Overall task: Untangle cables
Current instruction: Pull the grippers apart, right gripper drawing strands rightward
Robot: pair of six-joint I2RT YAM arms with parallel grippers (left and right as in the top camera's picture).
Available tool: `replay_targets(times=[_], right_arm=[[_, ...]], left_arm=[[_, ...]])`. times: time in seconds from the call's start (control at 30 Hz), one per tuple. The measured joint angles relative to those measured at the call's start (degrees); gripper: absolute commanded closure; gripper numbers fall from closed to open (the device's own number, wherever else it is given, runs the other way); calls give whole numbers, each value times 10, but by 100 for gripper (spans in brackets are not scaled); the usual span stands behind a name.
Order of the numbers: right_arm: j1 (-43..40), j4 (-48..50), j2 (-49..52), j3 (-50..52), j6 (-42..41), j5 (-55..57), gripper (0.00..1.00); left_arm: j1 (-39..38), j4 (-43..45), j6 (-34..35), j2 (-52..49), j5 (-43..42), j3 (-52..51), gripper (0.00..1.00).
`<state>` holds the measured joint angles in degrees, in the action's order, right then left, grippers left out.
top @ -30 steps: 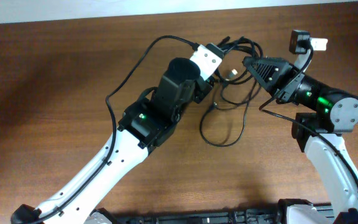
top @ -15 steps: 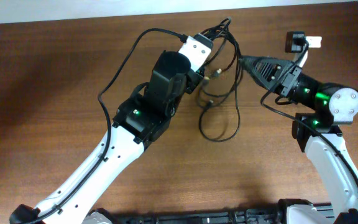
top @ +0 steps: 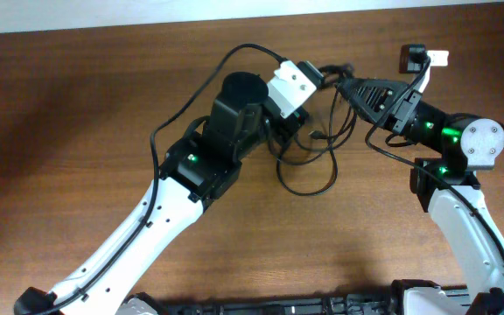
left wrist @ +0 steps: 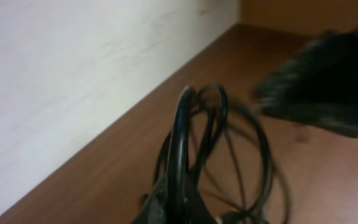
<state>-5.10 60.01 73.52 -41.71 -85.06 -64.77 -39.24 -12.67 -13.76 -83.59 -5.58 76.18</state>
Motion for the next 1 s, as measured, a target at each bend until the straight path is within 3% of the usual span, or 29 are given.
replay_targets(times=[0.37,0.7,1.0], right_arm=[[0,-17,21,0,13,0,25],[0,-49,27,0,19,0,25],[-11,-147,27,0,74,22,25]], left_arm=[[0,10,0,0,-51,0,100],[0,24,70,0,78,0,100],[0,36,91,0,11,0,100]])
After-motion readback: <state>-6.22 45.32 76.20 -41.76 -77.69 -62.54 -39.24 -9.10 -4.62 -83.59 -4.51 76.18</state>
